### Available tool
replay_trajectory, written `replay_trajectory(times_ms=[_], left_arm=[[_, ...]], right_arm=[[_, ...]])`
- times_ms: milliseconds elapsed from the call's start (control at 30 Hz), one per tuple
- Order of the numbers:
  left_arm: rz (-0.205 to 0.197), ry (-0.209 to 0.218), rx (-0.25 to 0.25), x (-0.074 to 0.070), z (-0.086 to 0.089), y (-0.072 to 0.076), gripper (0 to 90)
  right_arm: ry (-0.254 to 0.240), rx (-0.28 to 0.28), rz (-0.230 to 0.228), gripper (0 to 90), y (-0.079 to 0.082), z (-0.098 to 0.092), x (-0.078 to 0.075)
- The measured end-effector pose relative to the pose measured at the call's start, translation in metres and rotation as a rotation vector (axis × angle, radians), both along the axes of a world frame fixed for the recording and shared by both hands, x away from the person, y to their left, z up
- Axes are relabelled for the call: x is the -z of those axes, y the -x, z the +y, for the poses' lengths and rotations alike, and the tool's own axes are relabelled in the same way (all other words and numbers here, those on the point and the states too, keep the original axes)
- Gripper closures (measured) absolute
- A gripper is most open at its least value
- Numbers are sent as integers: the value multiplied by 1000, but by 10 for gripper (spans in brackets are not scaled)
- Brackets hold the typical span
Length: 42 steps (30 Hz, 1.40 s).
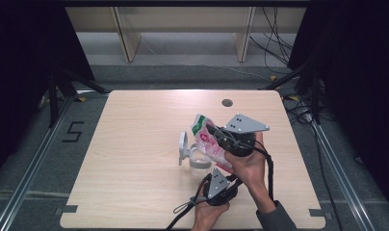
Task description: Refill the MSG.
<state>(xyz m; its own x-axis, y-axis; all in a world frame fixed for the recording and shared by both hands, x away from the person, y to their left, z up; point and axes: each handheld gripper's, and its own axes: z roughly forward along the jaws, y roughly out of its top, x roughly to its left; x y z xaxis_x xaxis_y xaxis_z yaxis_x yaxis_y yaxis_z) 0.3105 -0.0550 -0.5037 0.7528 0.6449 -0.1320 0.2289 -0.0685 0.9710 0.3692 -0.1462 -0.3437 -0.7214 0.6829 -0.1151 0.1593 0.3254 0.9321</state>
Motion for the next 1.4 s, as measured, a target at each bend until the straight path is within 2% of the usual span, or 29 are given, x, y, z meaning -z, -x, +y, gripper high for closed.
replay_trajectory(times_ms=[167, 267, 400, 433, 533, 667, 767, 800, 867, 900, 1000, 1033, 1067, 1100, 1233, 1400], left_arm=[[-1, 12, 12, -2, -2, -3, 780], [4, 5, 3, -2, -3, -1, 780], [2, 13, 8, -1, -3, -3, 781], [1, 19, 11, -1, -4, -3, 781], [4, 13, 6, -2, -3, -4, 781], [3, 22, 7, -1, -3, -5, 781], [7, 21, 6, -1, -4, -5, 781], [8, 21, 4, -1, -4, -5, 781], [7, 21, 7, 0, -4, -5, 781], [8, 20, 7, 0, -4, -5, 781], [5, 26, 9, 1, -4, -5, 781], [5, 26, 9, 1, -4, -5, 781], [9, 26, 10, 1, -4, -6, 781], [13, 22, 6, 0, -4, -5, 781], [7, 27, 8, 1, -4, -6, 781], [3, 27, 10, 0, -4, -6, 781]], right_arm=[[-6, 7, 10, 900, -1, 0, -1], [-15, 17, 14, 900, -1, 0, -1], [-7, -1, 16, 900, -2, -2, -1], [-5, -1, 0, 900, -4, -2, -1], [-3, 7, 25, 900, -2, -1, -1], [3, 4, 1, 900, -5, 0, -1], [10, 8, 8, 900, -5, 2, 0], [8, 7, 26, 900, -4, 2, 0], [20, 8, 16, 900, -5, 3, 0], [20, 10, 26, 900, -5, 4, 1], [35, 15, 5, 900, -7, 4, 2], [26, 14, 27, 900, -6, 5, 2], [33, 11, 15, 900, -8, 5, 2], [31, 19, 30, 900, -7, 6, 3], [45, 13, 31, 900, -8, 7, 3], [39, 16, 26, 900, -8, 9, 3]])
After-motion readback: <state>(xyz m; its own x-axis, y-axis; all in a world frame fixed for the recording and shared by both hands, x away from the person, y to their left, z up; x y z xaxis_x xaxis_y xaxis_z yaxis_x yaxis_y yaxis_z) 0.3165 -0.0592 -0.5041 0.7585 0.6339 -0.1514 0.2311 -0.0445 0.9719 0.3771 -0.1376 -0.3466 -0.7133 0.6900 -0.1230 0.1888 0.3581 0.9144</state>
